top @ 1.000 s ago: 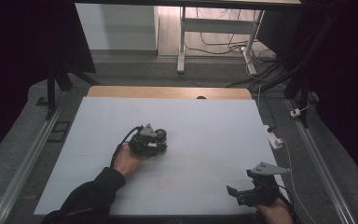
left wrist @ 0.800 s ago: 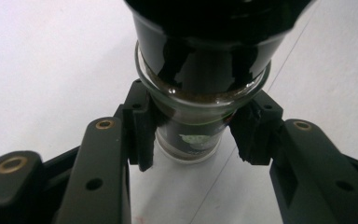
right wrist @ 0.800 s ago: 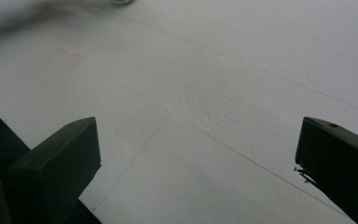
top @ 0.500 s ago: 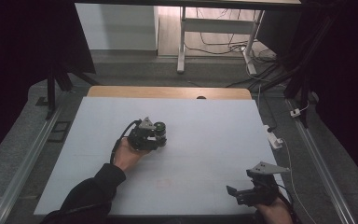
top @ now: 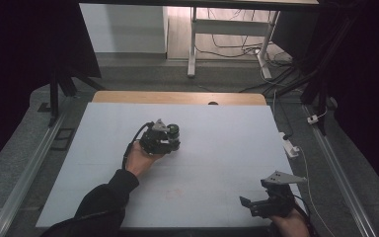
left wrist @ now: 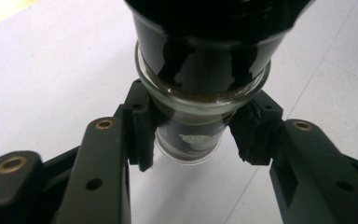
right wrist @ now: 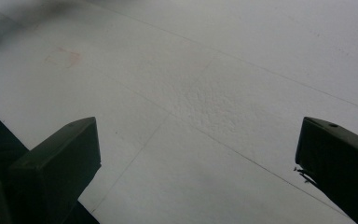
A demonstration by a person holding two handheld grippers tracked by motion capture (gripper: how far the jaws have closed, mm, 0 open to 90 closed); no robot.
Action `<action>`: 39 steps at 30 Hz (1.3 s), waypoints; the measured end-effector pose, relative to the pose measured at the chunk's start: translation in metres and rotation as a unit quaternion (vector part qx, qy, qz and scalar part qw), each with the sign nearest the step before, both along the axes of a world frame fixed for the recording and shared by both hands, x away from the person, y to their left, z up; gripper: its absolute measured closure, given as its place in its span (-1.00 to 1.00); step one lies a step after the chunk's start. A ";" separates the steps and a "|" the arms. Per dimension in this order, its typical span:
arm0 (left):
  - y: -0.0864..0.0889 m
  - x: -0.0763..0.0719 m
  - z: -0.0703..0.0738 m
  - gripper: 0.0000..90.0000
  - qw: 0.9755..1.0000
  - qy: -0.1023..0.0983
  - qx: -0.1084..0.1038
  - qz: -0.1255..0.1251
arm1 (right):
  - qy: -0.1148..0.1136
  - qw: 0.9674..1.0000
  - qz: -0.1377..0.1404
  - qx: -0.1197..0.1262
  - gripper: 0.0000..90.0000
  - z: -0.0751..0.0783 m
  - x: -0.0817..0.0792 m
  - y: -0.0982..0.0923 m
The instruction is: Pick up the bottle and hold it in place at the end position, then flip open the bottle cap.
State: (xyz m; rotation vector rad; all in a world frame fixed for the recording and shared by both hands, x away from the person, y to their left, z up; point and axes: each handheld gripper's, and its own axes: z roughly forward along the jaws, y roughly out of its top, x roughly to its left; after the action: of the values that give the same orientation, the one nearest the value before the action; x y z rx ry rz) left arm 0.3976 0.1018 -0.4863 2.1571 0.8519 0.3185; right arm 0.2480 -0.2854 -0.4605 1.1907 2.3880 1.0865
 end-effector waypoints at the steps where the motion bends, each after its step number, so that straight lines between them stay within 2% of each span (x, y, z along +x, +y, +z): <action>1: -0.001 0.001 0.000 0.19 1.000 -0.001 0.000 0.001 | 0.000 1.000 0.000 0.000 -1.00 0.000 0.000 0.000; 9: -0.005 0.009 -0.011 0.19 1.000 0.010 0.006 0.007 | 0.002 1.000 -0.001 0.002 -1.00 0.000 0.000 0.000; 12: -0.009 0.010 -0.015 0.19 1.000 0.008 0.016 0.006 | 0.000 1.000 -0.001 0.001 -1.00 0.000 0.000 -0.001; 20: -0.013 0.012 -0.024 0.19 1.000 0.006 0.026 0.010 | -0.001 1.000 0.000 0.002 -1.00 0.000 -0.001 -0.001; 30: -0.013 0.009 -0.030 0.19 1.000 0.001 0.013 0.015 | -0.003 1.000 0.000 0.002 -1.00 0.000 -0.001 -0.001; 39: -0.012 0.010 -0.030 0.19 1.000 0.004 0.017 0.009 | -0.005 1.000 0.000 0.000 -1.00 0.000 -0.002 -0.001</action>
State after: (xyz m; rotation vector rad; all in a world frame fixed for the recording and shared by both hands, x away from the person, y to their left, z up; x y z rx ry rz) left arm 0.4081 0.0895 -0.5160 2.1845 0.8761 0.3343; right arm 0.2463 -0.2862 -0.4601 1.1836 2.3799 1.0906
